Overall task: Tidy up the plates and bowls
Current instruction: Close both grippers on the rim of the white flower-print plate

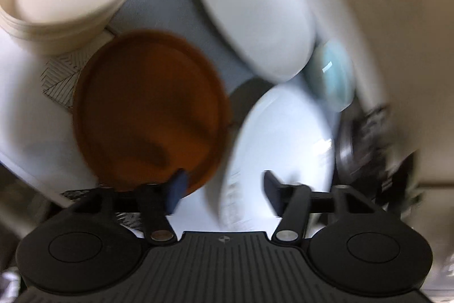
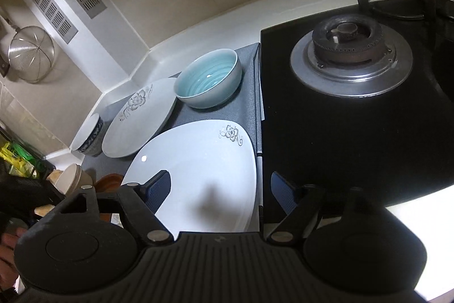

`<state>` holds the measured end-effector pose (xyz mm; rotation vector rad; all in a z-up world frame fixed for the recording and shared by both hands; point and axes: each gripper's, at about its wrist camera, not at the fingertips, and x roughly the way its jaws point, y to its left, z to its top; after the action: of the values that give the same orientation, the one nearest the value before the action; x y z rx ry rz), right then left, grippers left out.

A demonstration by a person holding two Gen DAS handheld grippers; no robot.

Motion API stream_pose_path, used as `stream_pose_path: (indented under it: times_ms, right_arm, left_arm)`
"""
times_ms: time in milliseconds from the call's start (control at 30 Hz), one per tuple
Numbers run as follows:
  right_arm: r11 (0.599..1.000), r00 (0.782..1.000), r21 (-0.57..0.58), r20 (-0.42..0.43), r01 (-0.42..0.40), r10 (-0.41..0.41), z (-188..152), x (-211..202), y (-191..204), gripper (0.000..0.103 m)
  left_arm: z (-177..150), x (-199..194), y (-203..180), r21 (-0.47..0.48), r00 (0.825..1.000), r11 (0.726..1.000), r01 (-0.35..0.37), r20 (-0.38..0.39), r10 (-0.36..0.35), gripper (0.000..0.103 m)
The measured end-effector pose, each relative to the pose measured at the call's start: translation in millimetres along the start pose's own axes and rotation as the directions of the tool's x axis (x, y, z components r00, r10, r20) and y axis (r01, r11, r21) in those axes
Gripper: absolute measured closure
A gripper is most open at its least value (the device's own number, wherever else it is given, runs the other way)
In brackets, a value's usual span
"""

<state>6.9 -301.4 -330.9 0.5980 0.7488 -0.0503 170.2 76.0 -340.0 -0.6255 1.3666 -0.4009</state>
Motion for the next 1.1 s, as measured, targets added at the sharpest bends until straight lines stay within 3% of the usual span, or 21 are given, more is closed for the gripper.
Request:
stream_pose_path:
  times_ms: [67,167,300,433,467,500,567,667,833,1000,1100]
  right_arm:
    - [1.0,1.0,0.013,-0.002,-0.005,0.005,-0.8,0.5,-2.3,0.02]
    - [1.0,1.0,0.018,-0.014,-0.009,0.009,-2.9,3.2,-4.8,0.02]
    - [1.0,1.0,0.023,-0.021,-0.009,0.009,-4.7,3.0,-5.2,0.02]
    - [1.0,1.0,0.019,-0.016,-0.003,0.004,-7.4,-0.3,-5.5,0.02]
    - [1.0,1.0,0.021,-0.019,-0.003,0.003,-8.0,-0.4,-6.5,0.02]
    - [1.0,1.0,0.024,-0.022,-0.001,0.002,-8.7,-0.1,-7.1,0.02]
    - [1.0,1.0,0.026,-0.024,0.002,-0.001,-9.5,0.5,-8.3,0.02]
    - [1.0,1.0,0.021,-0.03,-0.008,0.009,-8.2,2.2,-8.0,0.024]
    - [0.999,0.997,-0.007,-0.071,0.036,-0.036,0.3,18.6,-6.8,0.065]
    - [0.999,0.988,-0.009,-0.148,0.044,-0.045,2.8,37.6,-13.8,0.071]
    - [0.999,0.984,-0.041,-0.173,0.031,-0.037,2.3,32.0,-13.0,0.071]
  left_arm:
    - [1.4,-1.0,-5.3,0.048,0.999,0.998,0.035,0.001,-0.035,0.006]
    - [4.1,16.9,-6.6,0.047,0.995,0.997,0.068,-0.073,-0.065,0.005]
    - [5.1,29.5,-7.1,0.028,0.988,0.996,0.087,-0.128,-0.082,0.039]
    - [0.5,29.6,-14.0,0.081,0.988,0.994,0.073,-0.139,-0.062,0.04]
    - [1.4,39.3,-12.9,0.075,0.988,0.995,0.063,-0.147,-0.051,0.048]
    - [2.8,44.4,-10.2,0.055,0.987,0.997,0.045,-0.155,-0.036,0.062]
    - [3.7,48.6,-1.9,0.026,0.986,1.0,0.017,-0.168,-0.012,0.074]
    - [4.1,56.9,-6.8,0.058,0.985,0.998,-0.018,-0.172,0.028,0.081]
    - [14.2,74.6,-22.2,0.121,0.98,0.99,-0.078,-0.172,0.098,0.081]
    - [19.3,74.7,-33.9,0.203,0.98,0.974,-0.102,-0.146,0.133,0.083]
    - [10.0,66.7,-43.8,0.323,0.978,0.939,-0.118,-0.128,0.167,0.083]
